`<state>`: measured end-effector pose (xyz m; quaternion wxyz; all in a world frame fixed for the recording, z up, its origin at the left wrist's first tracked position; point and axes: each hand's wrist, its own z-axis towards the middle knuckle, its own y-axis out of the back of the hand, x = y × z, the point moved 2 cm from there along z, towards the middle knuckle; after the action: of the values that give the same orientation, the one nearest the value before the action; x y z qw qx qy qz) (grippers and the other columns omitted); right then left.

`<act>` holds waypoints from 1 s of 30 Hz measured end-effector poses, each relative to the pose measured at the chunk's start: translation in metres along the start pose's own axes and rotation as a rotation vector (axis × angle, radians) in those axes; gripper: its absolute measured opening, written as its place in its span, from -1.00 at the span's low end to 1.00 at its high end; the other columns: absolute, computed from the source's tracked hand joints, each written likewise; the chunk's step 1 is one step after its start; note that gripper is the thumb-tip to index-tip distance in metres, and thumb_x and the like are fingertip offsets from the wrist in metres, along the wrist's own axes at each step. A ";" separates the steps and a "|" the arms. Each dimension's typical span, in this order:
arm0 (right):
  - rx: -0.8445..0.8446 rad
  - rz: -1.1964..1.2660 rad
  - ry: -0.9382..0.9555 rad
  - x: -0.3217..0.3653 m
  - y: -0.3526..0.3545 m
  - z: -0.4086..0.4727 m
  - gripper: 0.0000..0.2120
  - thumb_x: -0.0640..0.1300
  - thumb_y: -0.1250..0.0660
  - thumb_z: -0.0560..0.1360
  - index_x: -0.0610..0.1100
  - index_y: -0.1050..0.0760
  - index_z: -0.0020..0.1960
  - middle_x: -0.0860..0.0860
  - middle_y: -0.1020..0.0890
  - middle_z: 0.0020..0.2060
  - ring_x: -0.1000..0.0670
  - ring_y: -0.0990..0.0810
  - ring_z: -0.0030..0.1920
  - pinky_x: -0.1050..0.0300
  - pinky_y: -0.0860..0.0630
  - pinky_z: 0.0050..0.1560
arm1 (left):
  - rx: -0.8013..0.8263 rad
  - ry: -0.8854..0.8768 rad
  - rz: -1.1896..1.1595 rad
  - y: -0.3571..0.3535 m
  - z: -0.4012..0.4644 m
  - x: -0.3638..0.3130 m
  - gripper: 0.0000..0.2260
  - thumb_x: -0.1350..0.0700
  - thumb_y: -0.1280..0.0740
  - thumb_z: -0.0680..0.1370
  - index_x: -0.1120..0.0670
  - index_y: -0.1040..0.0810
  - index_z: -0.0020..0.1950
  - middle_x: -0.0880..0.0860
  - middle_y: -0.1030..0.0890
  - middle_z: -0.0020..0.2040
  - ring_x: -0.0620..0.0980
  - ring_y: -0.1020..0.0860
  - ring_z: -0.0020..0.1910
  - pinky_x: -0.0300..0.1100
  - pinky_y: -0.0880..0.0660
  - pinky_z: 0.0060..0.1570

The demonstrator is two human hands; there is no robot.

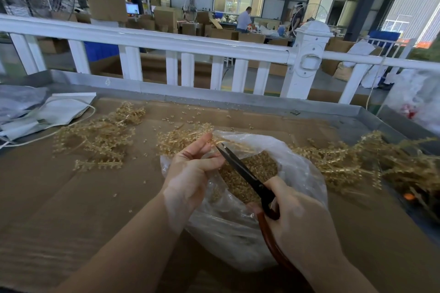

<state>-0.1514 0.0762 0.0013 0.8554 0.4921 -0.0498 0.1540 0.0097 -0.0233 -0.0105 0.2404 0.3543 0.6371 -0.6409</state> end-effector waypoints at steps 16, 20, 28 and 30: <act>0.179 0.304 -0.102 -0.008 0.000 0.007 -0.73 0.20 -0.37 0.42 0.04 -0.40 -0.17 0.12 -0.46 -0.42 0.18 -0.49 -0.26 0.31 -0.39 -0.30 | 0.060 0.003 0.128 -0.003 -0.005 -0.011 -0.39 0.46 -0.35 0.13 0.12 -0.57 0.15 0.10 -0.61 -0.14 -0.01 -0.61 -0.18 -0.21 -0.59 -0.08; 0.172 0.268 -0.083 -0.009 0.001 0.007 -0.76 0.18 -0.38 0.43 0.06 -0.40 -0.14 0.17 -0.45 -0.42 0.24 -0.49 -0.28 0.37 -0.37 -0.32 | 0.094 0.017 0.103 -0.002 -0.005 -0.013 -0.42 0.48 -0.33 0.15 0.12 -0.58 0.13 -0.01 -0.62 -0.30 -0.08 -0.62 -0.29 -0.27 -0.59 -0.16; 0.125 0.094 -0.007 -0.004 -0.006 0.006 -0.74 0.21 -0.36 0.45 0.07 -0.41 -0.07 0.20 -0.47 -0.41 0.17 -0.49 -0.41 0.38 -0.38 -0.43 | 0.029 0.030 0.048 0.001 -0.006 -0.005 -0.41 0.49 -0.33 0.15 0.15 -0.59 0.14 0.07 -0.59 -0.24 -0.04 -0.64 -0.28 -0.29 -0.58 -0.25; 0.080 0.074 0.022 -0.004 -0.006 0.005 -0.73 0.18 -0.40 0.42 0.03 -0.43 -0.10 0.19 -0.50 -0.42 0.16 -0.50 -0.43 0.39 -0.37 -0.45 | 0.037 0.028 0.036 0.001 -0.006 -0.004 -0.42 0.49 -0.33 0.16 0.14 -0.59 0.13 0.06 -0.59 -0.26 -0.04 -0.64 -0.28 -0.26 -0.60 -0.21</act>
<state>-0.1536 0.0684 -0.0019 0.8293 0.5220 -0.0523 0.1925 0.0144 -0.0182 -0.0077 0.2362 0.3793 0.6219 -0.6431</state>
